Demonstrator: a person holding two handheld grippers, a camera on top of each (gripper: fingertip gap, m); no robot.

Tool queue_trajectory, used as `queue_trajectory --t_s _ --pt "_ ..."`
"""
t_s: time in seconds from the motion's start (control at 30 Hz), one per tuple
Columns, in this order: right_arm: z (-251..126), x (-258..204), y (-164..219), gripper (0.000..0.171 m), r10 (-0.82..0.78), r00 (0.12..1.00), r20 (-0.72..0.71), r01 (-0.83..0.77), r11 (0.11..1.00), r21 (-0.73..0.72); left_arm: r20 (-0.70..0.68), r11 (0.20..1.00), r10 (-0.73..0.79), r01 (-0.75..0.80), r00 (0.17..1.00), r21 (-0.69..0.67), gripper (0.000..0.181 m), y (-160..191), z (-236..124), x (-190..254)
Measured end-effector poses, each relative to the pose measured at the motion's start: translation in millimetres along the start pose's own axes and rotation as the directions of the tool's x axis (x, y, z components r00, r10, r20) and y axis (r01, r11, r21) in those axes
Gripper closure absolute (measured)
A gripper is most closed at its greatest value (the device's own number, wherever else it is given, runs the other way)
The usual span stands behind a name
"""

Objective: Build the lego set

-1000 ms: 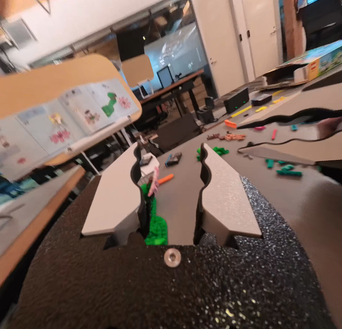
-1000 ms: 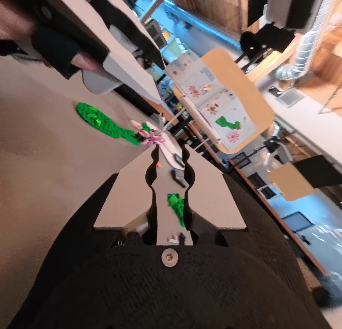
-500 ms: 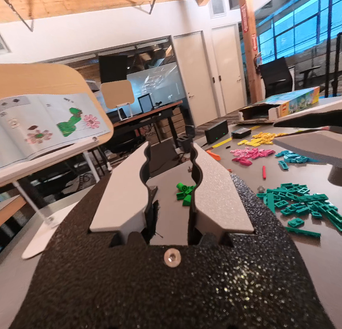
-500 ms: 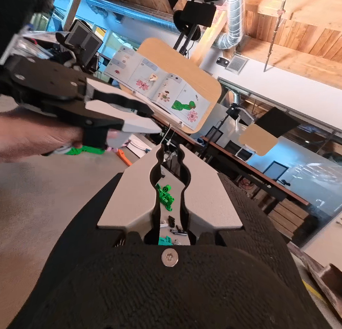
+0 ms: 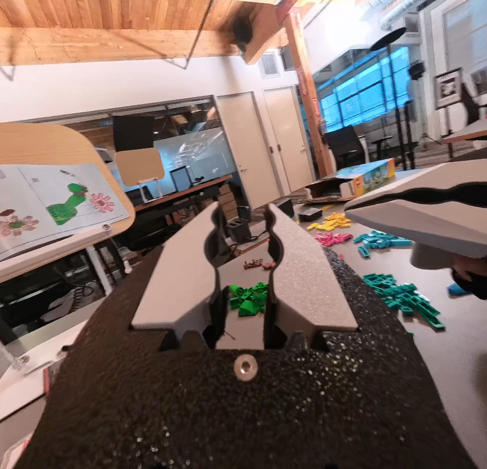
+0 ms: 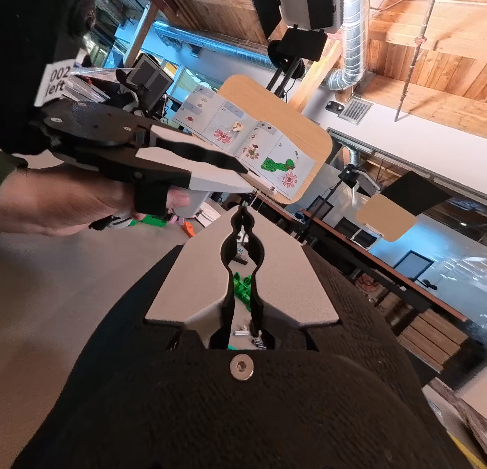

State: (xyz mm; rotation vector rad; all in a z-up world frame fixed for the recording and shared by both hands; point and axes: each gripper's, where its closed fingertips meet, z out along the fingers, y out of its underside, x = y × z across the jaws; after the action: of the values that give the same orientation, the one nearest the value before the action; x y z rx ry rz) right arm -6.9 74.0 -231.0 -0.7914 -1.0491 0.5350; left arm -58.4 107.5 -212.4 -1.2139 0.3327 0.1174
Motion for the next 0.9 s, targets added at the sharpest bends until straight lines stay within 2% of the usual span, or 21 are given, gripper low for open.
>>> queue_trajectory --t_s 0.03,0.07,0.23,0.6,0.73,0.8,0.9 --pt "0 0 0 0.171 0.006 1.0 0.004 -0.006 1.0 0.0 0.042 1.0 0.007 -0.006 0.999 -0.005 0.137 2 1 -5" --pt "0 -1 1 0.171 0.012 1.0 0.009 -0.012 1.0 -0.002 0.061 1.0 0.018 -0.017 0.998 -0.019 0.134 6 2 -7" --pt "1 -3 3 0.171 0.023 0.999 0.025 -0.023 1.0 -0.008 -0.005 0.998 -0.059 0.059 0.998 -0.005 0.14 8 5 7" --pt "-3 -6 -1 0.171 0.018 0.999 0.043 -0.019 1.0 0.011 0.006 1.0 -0.022 0.022 1.0 0.021 0.141 6 6 5" --pt "3 6 6 0.171 0.02 1.0 -0.005 -0.02 1.0 -0.023 0.155 0.994 0.083 -0.092 0.984 0.052 0.146 -17 -9 -43" --pt "12 14 2 0.171 -0.001 1.0 -0.021 0.0 0.999 -0.044 0.298 0.988 0.146 -0.156 0.943 0.009 0.152 -23 -25 -95" --pt "45 30 -13 0.171 0.001 1.0 -0.031 -0.003 0.999 -0.042 0.438 0.989 0.15 -0.137 0.886 -0.063 0.153 -21 -54 -166"
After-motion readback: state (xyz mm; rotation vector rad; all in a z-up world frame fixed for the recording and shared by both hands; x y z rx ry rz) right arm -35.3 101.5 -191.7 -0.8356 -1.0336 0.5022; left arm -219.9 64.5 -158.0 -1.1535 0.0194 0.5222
